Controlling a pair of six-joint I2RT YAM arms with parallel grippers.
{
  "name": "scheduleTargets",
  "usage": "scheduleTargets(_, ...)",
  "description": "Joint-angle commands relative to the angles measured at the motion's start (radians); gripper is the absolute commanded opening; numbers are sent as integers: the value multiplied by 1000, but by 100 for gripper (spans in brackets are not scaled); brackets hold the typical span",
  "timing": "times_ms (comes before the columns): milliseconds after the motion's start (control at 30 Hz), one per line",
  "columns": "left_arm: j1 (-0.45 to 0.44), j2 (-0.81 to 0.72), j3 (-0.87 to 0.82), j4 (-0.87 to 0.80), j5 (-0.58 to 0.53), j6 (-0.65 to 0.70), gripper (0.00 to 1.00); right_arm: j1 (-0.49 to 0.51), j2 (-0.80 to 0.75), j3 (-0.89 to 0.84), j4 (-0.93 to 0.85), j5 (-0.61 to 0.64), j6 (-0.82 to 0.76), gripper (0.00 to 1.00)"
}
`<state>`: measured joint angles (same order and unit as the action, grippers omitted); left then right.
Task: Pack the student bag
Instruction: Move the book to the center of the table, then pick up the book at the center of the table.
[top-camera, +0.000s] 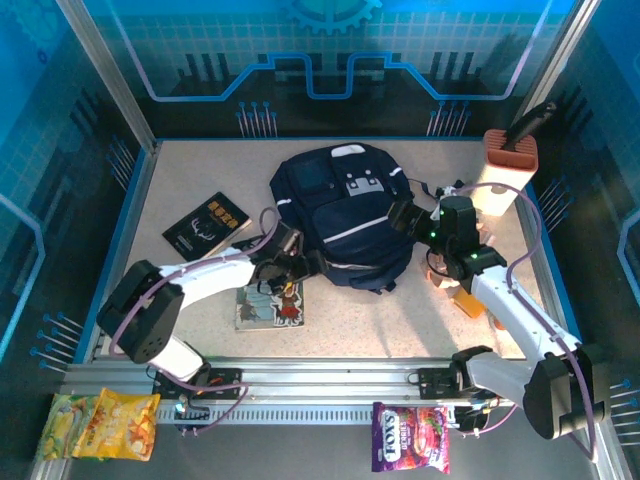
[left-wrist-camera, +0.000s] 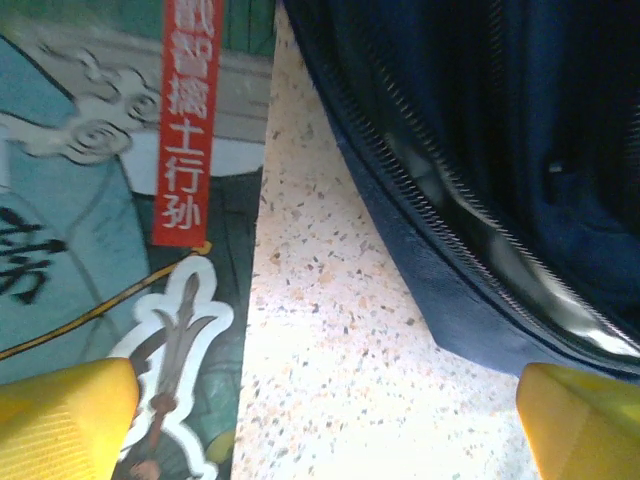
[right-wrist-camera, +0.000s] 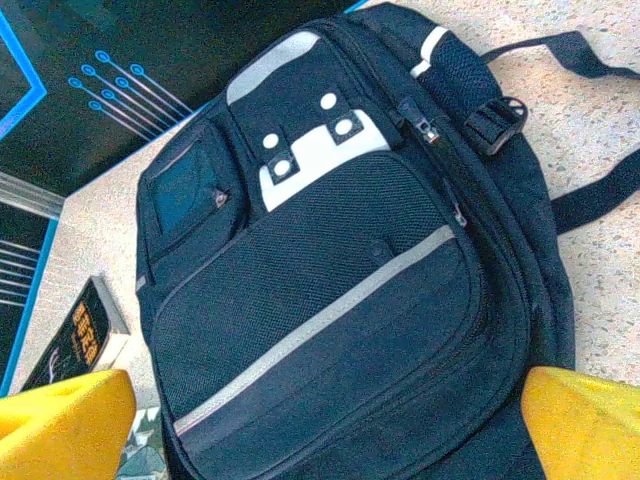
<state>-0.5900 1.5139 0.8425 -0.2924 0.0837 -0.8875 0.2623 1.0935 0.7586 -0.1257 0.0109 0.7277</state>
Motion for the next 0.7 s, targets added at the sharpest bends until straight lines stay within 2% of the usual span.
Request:
scheduleTargets(0, 80, -120, 23, -120, -23, 68, 99, 59, 27, 82, -42, -38, -42, 100)
scheduleTargets(233, 333, -304, -86, -200, -7, 152, 99, 305, 200, 209, -63, -32, -71, 94)
scheduleTargets(400, 475, -352, -179, -205, 64, 187, 99, 469, 376, 316, -77, -17, -73, 87)
scheduleTargets(533, 530, -364, -239, -196, 83, 199, 99, 557, 529, 415, -103, -45, -77, 79)
scheduleTargets(667, 548, -356, -286, -175, 93, 168, 97, 609, 669, 507, -156, -47, -80, 73)
